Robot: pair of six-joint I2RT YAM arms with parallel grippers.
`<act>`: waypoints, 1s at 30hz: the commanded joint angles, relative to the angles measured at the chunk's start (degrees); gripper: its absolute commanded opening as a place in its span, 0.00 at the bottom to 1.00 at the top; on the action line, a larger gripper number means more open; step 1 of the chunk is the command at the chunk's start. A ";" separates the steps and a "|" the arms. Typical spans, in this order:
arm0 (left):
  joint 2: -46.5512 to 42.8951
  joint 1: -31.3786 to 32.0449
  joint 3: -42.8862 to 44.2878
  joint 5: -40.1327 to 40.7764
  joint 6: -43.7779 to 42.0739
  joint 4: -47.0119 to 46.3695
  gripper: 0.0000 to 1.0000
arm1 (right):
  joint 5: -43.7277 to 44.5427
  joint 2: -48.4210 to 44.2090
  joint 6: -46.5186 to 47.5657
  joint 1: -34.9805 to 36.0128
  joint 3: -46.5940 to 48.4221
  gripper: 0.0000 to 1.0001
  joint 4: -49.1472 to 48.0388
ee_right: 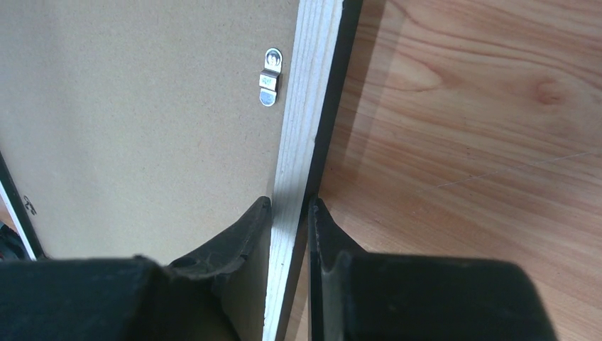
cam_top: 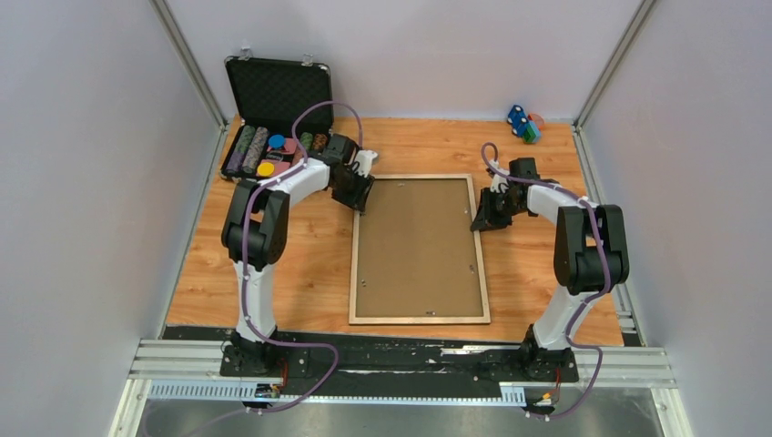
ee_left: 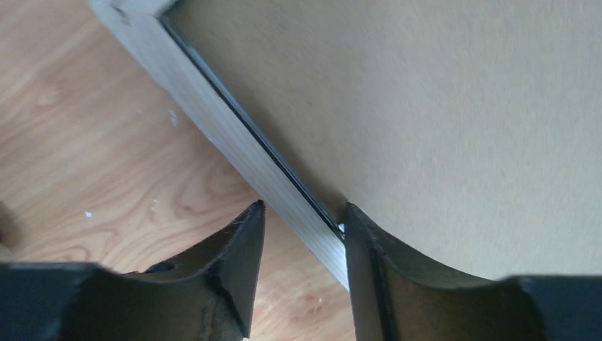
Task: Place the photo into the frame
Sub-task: Install the photo frame at the center of the board.
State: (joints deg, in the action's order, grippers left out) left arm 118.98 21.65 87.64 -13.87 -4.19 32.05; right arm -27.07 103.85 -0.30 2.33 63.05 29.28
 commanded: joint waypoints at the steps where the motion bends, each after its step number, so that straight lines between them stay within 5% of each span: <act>1: -3.79 1.38 -1.53 -0.92 -5.30 7.86 0.60 | 1.93 2.22 0.65 -0.08 0.06 0.00 0.61; 7: -9.64 1.56 -4.29 -1.27 -4.59 8.29 0.98 | 1.93 2.05 0.65 -0.11 0.14 0.00 0.63; 18: -21.99 5.66 -20.03 -3.03 -10.09 7.85 1.00 | 2.57 3.60 0.65 -0.13 2.36 0.00 0.31; 30: -21.55 8.21 -20.60 -2.33 -9.18 6.50 1.00 | 0.19 10.33 -9.42 -9.83 6.77 0.00 -1.63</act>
State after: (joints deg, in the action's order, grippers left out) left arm 98.35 28.34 66.24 -15.97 -13.23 40.12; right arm -32.03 110.30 -6.59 -3.01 69.36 32.16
